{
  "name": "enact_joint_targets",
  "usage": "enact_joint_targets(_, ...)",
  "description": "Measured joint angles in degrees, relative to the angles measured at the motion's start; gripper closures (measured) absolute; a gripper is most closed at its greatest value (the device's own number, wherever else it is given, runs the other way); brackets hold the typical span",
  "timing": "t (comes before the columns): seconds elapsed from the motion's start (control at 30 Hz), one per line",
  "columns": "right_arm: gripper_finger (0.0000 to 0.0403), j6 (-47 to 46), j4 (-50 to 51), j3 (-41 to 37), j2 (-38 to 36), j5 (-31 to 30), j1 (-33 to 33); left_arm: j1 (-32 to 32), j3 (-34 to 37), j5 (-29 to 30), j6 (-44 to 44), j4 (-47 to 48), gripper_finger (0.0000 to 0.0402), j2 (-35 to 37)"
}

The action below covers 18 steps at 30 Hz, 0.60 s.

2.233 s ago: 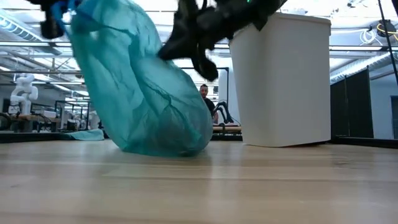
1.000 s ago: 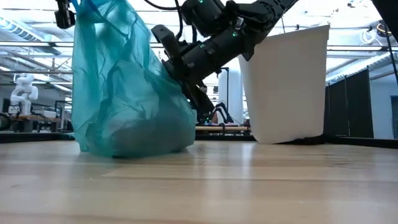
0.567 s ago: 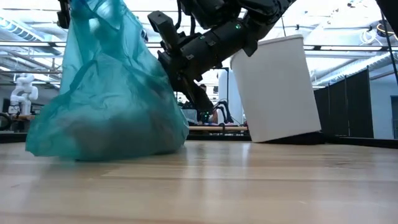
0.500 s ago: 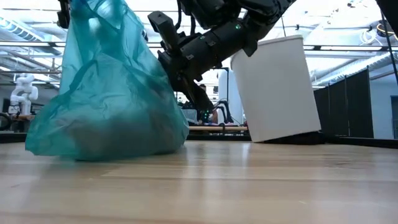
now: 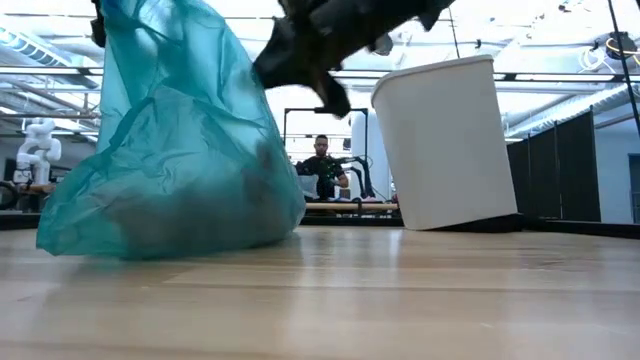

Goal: Place trash/remove bag and relplace
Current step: Close the blue trash bag

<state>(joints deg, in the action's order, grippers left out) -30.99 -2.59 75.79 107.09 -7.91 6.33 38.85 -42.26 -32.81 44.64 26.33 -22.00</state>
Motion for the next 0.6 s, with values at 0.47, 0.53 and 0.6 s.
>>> enact_joint_targets(0.47,0.0403,19.6,16.3,4.8,-23.0,-20.0,-9.1,0.0,0.0,0.0,-0.6,-0.1,0.0402,0.0)
enact_joint_targets(0.53,0.0403,21.0,22.1,8.1,-24.6,-20.3,-12.8,0.0,0.0,0.0,-0.6,-0.2,0.0402,0.0)
enact_joint_targets(0.6,0.0403,21.8,27.9,12.1,-25.5,-20.3,-16.7,0.0,0.0,0.0,-0.6,-0.2,0.0402,0.0)
